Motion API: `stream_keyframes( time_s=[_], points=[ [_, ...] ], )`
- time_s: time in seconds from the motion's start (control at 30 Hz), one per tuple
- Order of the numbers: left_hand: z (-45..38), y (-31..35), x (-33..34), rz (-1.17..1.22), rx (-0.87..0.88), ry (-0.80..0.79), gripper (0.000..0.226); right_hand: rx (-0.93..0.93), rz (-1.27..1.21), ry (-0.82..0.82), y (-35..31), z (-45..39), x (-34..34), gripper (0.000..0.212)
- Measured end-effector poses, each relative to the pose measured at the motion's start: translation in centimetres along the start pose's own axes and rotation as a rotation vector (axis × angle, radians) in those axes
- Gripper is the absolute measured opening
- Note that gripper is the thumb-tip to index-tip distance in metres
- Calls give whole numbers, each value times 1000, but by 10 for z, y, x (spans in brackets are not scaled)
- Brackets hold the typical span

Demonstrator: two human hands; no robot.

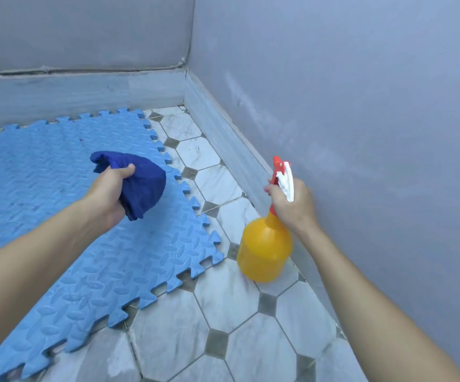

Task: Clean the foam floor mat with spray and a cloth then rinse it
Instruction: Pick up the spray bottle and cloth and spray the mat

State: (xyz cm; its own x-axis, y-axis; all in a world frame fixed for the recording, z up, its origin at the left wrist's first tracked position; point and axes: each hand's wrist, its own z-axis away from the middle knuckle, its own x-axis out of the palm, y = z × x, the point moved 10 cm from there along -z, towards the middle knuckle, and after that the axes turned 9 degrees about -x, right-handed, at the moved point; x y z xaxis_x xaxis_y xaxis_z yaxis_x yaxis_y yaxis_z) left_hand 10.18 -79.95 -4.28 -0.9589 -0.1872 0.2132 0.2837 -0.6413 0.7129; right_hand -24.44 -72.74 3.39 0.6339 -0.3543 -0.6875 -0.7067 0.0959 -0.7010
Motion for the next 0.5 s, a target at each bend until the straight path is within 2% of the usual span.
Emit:
stream_keyframes(
  time_s=[0.1, 0.17, 0.23, 0.4, 0.5],
  points=[
    [-6, -3, 11, 0, -15, -23, 13, -145, -3, 150, -16, -11, -5, 14],
    [-9, -3, 10, -6, -6, -17, 10, -124, -85, 229, -12, -12, -2, 22],
    [-11, -3, 6, -13, 7, -9, 15, -99, -116, 272, -6, -12, 2, 35],
    [-13, -6, -5, -21, 5, 0, 28, -85, -94, 133, -5, -22, 32, 50],
    [-9, -5, -12, -8, -10, -1, 25, -111, -122, 154, -7, -9, 31, 73]
  ],
)
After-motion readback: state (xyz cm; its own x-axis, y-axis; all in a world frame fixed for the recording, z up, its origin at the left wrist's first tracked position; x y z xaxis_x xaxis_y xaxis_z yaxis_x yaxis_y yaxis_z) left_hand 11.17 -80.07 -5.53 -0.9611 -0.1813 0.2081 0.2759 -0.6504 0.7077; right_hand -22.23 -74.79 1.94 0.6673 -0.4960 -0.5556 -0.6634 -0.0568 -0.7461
